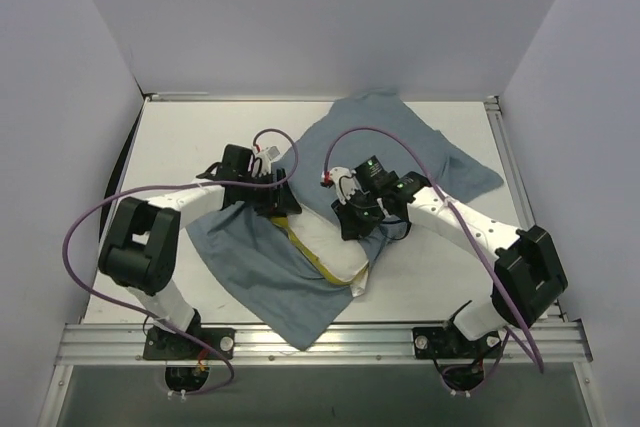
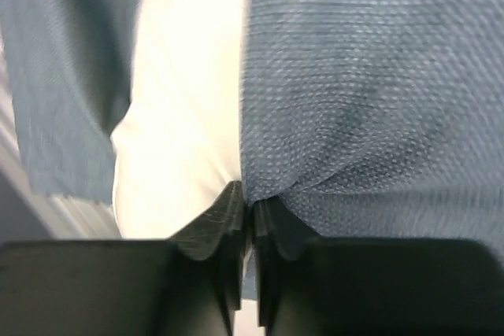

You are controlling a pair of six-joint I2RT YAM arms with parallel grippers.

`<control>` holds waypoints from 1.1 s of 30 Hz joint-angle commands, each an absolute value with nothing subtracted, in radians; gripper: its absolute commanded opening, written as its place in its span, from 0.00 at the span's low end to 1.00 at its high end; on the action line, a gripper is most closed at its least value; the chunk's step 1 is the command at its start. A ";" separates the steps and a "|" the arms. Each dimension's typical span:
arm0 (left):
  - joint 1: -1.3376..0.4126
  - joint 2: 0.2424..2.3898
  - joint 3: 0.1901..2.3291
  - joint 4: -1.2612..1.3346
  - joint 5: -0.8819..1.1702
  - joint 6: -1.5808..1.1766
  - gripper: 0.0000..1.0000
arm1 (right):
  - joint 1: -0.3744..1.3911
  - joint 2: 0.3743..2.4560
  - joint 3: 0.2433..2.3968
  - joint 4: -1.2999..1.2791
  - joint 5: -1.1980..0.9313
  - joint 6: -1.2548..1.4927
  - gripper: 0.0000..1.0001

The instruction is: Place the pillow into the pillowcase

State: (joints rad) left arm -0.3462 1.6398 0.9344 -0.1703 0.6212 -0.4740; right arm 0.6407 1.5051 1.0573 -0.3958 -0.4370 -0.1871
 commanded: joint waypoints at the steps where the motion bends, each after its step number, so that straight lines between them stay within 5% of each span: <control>1: -0.316 1.736 1.054 -0.057 0.672 -0.489 0.67 | 0.658 1.457 1.106 -0.524 -0.505 -0.029 0.15; 8: -0.295 1.674 1.031 -0.075 0.681 -0.488 0.70 | 0.676 1.528 1.300 -0.569 -0.091 -0.054 0.39; 14: -0.290 1.575 0.965 -0.146 0.663 -0.485 0.74 | 0.764 1.650 1.411 -0.624 -0.003 -0.043 0.56; 21: -0.290 1.534 0.907 -0.164 0.629 -0.515 0.76 | 0.817 1.713 1.463 -0.670 0.059 -0.058 0.57; 24: -0.294 1.532 0.876 -0.150 0.615 -0.535 0.76 | 0.818 1.746 1.451 -0.689 0.135 -0.078 0.51; 30: -0.324 1.575 0.841 -0.037 0.618 -0.613 0.71 | 0.787 1.712 1.440 -0.716 0.137 -0.075 0.05; 33: -0.345 1.627 0.845 0.067 0.633 -0.675 0.65 | 0.787 1.688 1.442 -0.715 0.028 -0.083 0.00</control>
